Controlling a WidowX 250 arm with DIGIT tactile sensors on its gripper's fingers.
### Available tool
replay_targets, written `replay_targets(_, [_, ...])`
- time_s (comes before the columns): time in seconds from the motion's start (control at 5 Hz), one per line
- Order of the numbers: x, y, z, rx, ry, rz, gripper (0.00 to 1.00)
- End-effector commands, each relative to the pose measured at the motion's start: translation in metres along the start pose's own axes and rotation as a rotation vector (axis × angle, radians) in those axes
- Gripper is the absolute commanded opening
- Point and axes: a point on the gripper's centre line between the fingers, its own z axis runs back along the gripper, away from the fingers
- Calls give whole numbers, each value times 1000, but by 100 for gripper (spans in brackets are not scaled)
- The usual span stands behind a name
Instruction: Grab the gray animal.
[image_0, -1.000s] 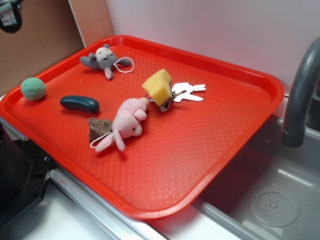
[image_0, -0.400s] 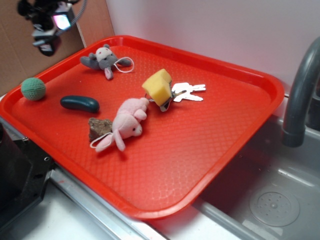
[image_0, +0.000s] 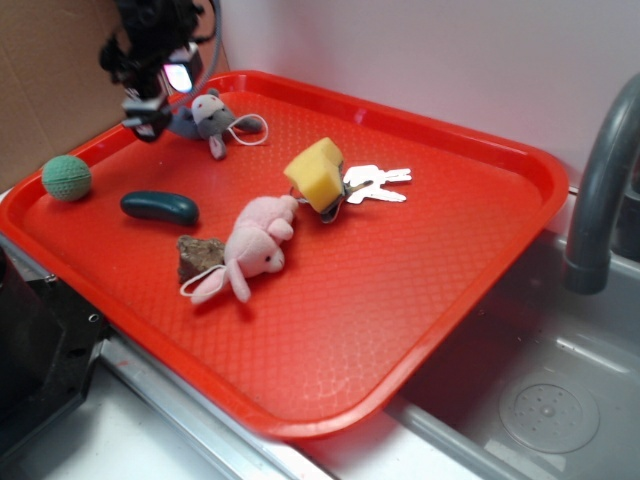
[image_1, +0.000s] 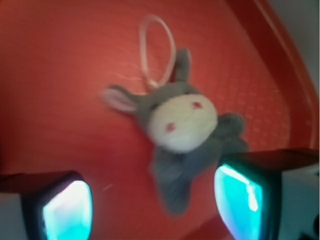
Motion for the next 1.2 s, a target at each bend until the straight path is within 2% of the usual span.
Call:
replay_targets(0.0, [18,-1,-33,29,5,29,0])
replay_targets(0.8, [16,-9,-32,-21,32,49,0])
replay_targets(1.0, [11,-27,11,-4,24,103,0])
